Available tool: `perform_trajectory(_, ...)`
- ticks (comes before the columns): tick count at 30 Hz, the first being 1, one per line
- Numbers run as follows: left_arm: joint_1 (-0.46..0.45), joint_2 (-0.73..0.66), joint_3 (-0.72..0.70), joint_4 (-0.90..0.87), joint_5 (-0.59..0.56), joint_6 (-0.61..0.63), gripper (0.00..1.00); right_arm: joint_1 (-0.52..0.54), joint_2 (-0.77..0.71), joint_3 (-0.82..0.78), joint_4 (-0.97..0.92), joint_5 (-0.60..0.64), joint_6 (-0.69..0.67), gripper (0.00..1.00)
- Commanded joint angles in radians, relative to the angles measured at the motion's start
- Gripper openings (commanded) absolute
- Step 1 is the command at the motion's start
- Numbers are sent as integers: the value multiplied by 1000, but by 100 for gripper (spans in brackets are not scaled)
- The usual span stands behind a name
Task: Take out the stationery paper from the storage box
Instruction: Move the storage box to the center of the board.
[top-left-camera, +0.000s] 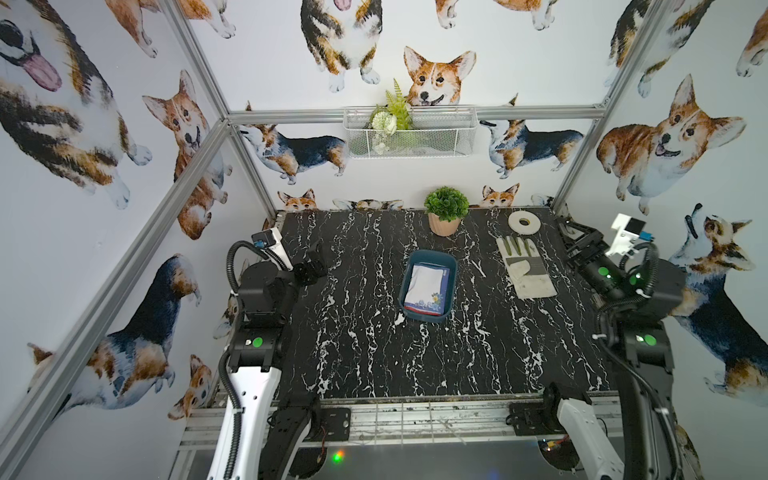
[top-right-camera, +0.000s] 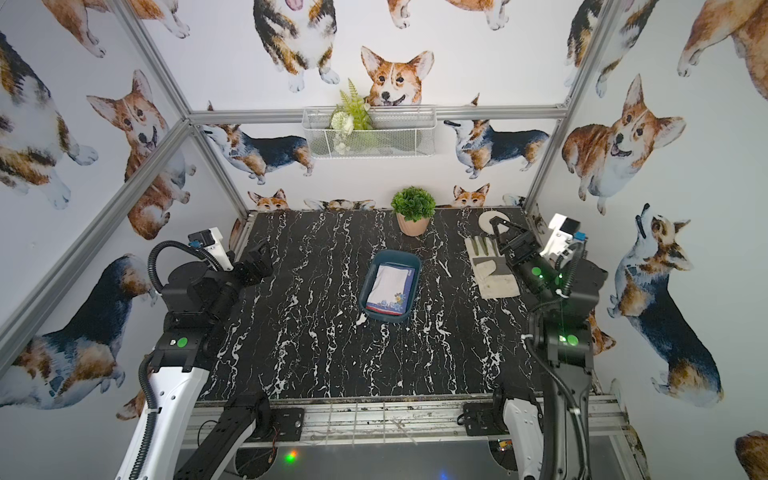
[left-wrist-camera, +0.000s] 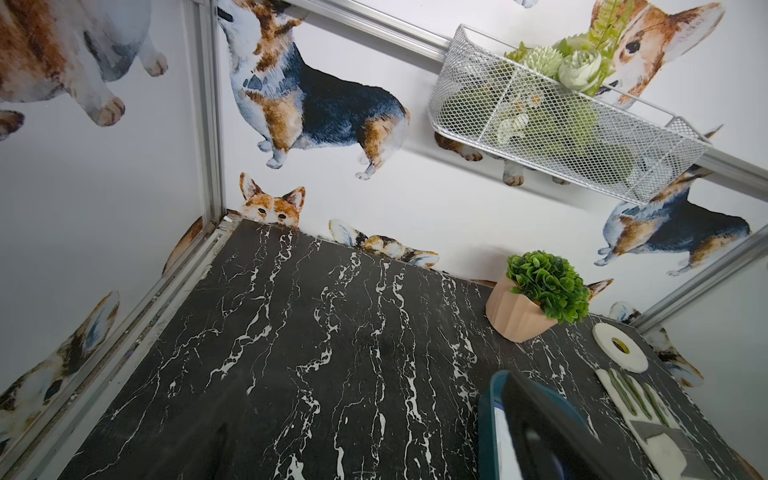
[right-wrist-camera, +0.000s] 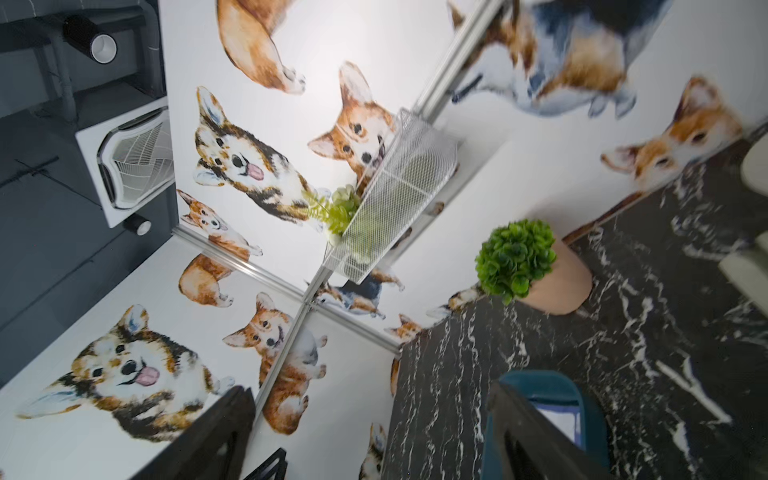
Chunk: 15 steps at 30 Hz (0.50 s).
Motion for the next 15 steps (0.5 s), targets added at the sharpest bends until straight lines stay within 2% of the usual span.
perform_trajectory(1, 1, 13, 35, -29, 48, -2, 99, 2, -87, 55, -420, 291, -148, 100)
perform_trajectory(3, 1, 24, 62, -50, 61, 4, 99, 1, -166, -40, -311, 281, -132, 96)
perform_trajectory(5, 1, 38, 97, -89, 73, 21, 99, 2, -171, -88, -285, 226, -126, 93)
perform_trajectory(9, 2, 95, 171, -210, 86, 52, 97, 10, 36, 41, -530, 97, -294, 90)
perform_trajectory(10, 1, 114, 182, -237, 99, 55, 96, 19, 83, 78, -596, 97, -334, 89)
perform_trajectory(13, 1, 175, 189, -287, 156, 54, 92, 125, 202, 172, -779, 219, -424, 87)
perform_trajectory(15, 0, 214, 184, -299, 219, 52, 89, 247, 266, 207, -860, 346, -441, 86)
